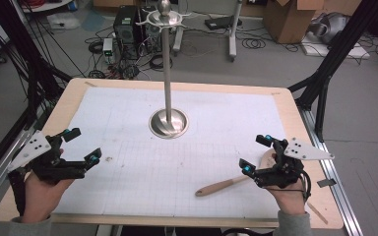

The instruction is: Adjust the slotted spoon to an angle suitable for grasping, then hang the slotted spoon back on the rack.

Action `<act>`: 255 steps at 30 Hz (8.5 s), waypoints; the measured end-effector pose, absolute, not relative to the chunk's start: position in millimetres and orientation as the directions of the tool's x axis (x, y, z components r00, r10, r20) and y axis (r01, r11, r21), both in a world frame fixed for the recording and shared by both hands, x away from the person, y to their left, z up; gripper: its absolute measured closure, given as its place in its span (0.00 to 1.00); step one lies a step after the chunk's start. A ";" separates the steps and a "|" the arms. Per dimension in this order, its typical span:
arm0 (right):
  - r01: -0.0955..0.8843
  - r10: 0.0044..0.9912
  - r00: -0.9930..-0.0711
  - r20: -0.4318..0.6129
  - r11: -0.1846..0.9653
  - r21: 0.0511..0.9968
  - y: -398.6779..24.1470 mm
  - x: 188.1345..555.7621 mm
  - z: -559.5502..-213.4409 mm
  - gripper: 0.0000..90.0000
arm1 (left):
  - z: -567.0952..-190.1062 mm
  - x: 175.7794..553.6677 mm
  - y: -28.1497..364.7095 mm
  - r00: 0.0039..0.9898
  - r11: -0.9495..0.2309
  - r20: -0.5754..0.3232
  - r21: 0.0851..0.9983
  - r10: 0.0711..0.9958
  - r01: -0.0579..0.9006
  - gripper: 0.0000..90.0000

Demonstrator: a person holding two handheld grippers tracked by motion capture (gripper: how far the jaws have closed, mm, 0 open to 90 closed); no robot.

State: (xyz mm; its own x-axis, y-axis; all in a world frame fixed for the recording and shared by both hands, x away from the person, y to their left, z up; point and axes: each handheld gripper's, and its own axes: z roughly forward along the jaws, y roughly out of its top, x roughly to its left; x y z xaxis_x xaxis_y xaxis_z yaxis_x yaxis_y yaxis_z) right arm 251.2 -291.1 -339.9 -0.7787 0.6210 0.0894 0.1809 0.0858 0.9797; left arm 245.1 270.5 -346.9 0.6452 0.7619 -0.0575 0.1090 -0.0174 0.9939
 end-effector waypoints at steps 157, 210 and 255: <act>0.390 0.678 -0.734 -0.020 0.446 0.806 -199.2 323.2 -446.5 0.99 | -372.6 229.0 312.2 0.554 -0.032 -0.102 0.973 0.827 0.228 0.02; 0.323 0.463 -0.886 0.016 0.591 0.739 -308.5 325.9 -376.9 0.16 | -377.2 246.7 300.3 0.587 -0.026 -0.131 0.967 0.799 0.252 0.02; 0.432 0.460 -0.885 0.070 0.756 0.492 -299.6 353.1 -419.2 0.41 | -378.9 244.6 298.7 0.592 -0.034 -0.133 0.964 0.795 0.262 0.02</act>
